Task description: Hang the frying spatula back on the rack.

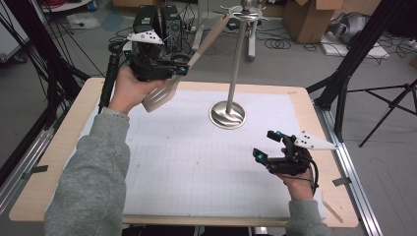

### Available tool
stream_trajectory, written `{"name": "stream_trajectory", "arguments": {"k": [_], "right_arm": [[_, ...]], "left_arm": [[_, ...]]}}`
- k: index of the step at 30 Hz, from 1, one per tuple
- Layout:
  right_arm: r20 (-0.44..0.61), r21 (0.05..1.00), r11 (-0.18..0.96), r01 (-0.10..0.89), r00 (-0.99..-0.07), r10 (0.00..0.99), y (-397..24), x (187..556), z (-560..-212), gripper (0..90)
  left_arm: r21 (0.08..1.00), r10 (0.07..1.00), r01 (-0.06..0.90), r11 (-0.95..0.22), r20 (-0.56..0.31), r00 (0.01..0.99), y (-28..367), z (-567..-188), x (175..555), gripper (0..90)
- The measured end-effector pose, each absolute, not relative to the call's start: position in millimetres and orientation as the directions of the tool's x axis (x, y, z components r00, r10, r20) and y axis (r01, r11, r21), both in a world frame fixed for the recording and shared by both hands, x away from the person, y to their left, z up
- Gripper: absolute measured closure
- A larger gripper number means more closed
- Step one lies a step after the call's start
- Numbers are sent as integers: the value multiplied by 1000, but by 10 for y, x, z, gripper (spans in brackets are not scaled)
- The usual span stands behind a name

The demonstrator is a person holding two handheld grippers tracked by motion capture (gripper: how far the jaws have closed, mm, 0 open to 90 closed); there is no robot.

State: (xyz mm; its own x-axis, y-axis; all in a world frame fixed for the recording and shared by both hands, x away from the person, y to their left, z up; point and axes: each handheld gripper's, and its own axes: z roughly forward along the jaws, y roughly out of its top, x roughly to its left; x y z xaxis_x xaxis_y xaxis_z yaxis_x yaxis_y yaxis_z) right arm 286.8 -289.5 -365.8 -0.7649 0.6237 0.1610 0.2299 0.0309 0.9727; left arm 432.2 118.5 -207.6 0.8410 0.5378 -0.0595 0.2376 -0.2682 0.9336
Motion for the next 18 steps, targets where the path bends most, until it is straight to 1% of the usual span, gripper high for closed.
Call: {"name": "stream_trajectory", "arguments": {"k": [18], "right_arm": [[166, 972, 26, 232, -763, 624, -2909, 2864, -3655, 86]], "left_arm": [[920, 554, 248, -304, -41, 832, 983, -2182, 4424, 776]]}}
